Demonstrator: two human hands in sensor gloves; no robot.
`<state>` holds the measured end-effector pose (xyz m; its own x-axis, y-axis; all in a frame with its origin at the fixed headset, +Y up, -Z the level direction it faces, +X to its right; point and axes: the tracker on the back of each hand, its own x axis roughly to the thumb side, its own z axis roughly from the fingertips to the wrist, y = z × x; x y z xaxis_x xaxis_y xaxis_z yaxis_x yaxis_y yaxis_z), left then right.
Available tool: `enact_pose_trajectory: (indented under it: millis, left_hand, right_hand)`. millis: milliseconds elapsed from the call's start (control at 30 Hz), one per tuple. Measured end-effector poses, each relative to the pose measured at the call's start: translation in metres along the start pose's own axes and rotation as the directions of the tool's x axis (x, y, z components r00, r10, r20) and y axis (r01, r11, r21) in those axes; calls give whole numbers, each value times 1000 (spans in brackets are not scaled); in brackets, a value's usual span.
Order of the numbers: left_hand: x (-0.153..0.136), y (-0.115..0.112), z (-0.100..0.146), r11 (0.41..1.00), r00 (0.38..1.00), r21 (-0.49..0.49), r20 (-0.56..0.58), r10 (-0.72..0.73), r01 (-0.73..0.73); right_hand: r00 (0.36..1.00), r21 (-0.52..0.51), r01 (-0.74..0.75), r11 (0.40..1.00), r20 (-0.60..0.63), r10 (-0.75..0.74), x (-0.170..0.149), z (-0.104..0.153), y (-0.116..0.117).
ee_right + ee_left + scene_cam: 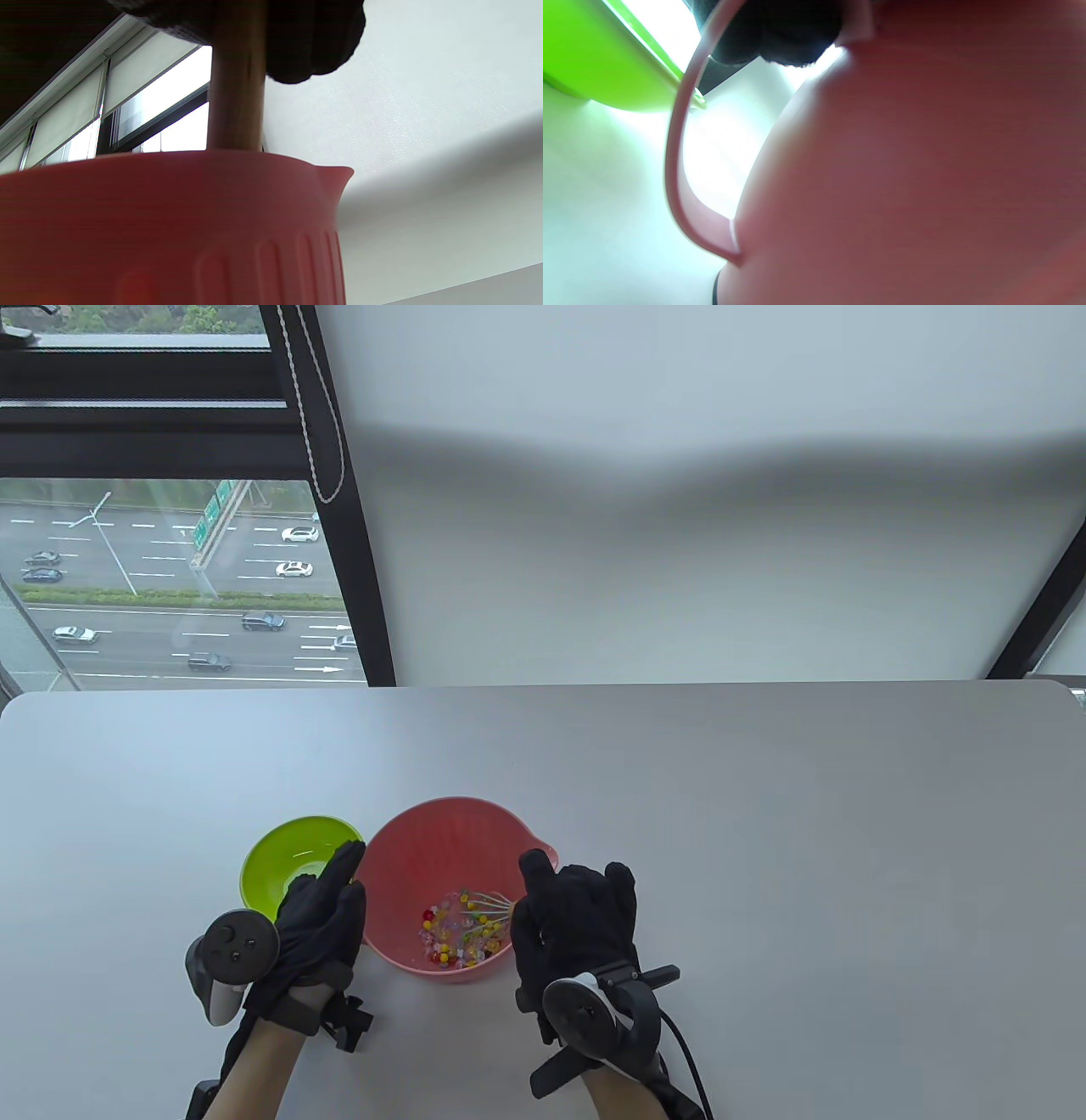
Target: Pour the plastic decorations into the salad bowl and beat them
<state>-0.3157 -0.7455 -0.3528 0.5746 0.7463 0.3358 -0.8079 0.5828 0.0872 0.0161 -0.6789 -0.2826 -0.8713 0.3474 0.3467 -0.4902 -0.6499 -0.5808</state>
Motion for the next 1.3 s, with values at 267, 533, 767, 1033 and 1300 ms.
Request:
enact_pose_trajectory:
  millis: [267, 533, 767, 1033, 1300]
  left_hand:
    - [0, 0, 0, 1000, 1000, 0, 0, 0, 0]
    - [0, 0, 0, 1000, 1000, 0, 1, -2, 2]
    - [0, 0, 0, 1000, 1000, 0, 0, 0, 0]
    - [-1, 0, 0, 1000, 1000, 1, 0, 1, -1]
    - [-1, 0, 1, 1000, 1000, 1, 0, 1, -1]
  right_hand:
    - [994, 50, 95, 994, -58, -92, -2, 1, 6]
    - [999, 124, 39, 992, -8, -38, 8, 6, 20]
    - [999, 90, -24, 996, 26, 22, 10, 8, 20]
    - [993, 29, -103, 994, 59, 101, 7, 5, 14]
    - [998, 5, -53, 999, 15, 53, 0, 2, 5]
